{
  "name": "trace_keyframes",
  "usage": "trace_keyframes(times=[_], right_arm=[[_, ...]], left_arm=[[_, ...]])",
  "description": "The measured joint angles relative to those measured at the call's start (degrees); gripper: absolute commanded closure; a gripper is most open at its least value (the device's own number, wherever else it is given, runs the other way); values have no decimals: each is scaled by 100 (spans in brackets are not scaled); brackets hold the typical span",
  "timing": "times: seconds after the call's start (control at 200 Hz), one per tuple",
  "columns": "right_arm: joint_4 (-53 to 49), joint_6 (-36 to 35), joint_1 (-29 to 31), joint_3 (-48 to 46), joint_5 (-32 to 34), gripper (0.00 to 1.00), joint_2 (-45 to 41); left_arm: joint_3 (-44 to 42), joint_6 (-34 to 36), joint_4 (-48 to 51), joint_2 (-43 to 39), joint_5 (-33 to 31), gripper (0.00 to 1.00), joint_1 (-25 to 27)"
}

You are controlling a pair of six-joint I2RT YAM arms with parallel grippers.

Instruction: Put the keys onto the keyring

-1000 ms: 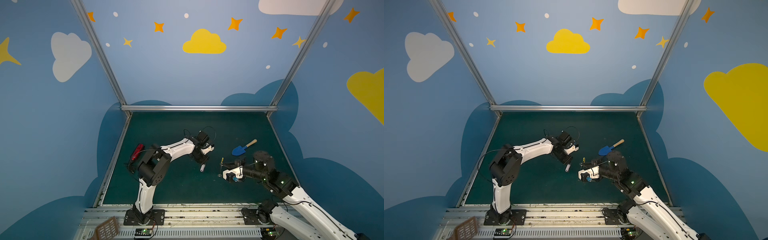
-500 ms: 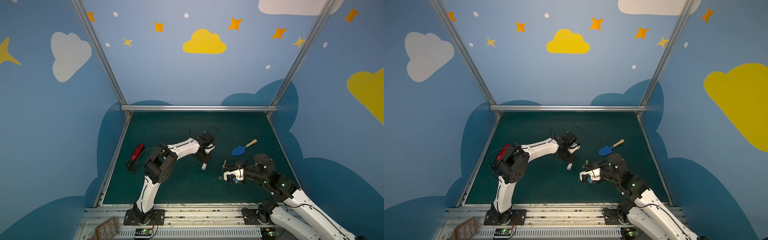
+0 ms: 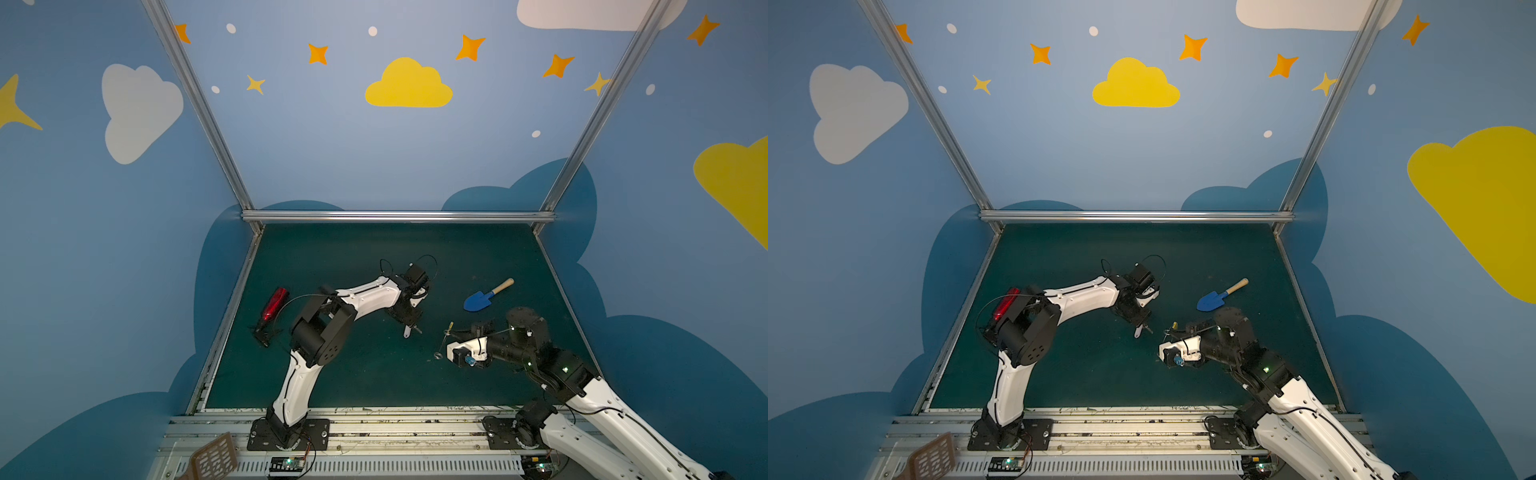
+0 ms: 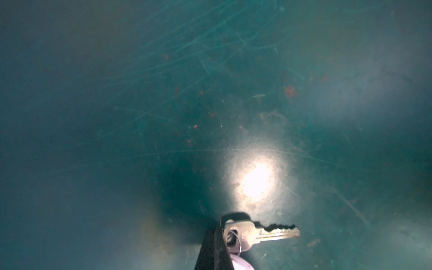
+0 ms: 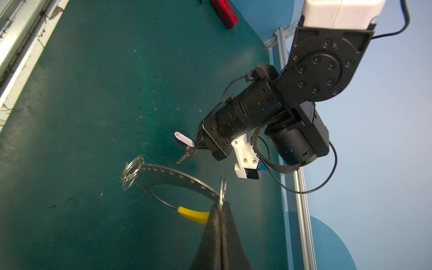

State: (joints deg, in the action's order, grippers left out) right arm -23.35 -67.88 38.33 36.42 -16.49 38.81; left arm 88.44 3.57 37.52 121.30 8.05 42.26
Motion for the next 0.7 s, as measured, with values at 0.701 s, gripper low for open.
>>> trace_keyframes(times=[0.701], right_arm=[[44, 138, 0, -17, -35, 100, 98]], left_arm=[[162, -286, 107, -173, 1040, 60, -155]])
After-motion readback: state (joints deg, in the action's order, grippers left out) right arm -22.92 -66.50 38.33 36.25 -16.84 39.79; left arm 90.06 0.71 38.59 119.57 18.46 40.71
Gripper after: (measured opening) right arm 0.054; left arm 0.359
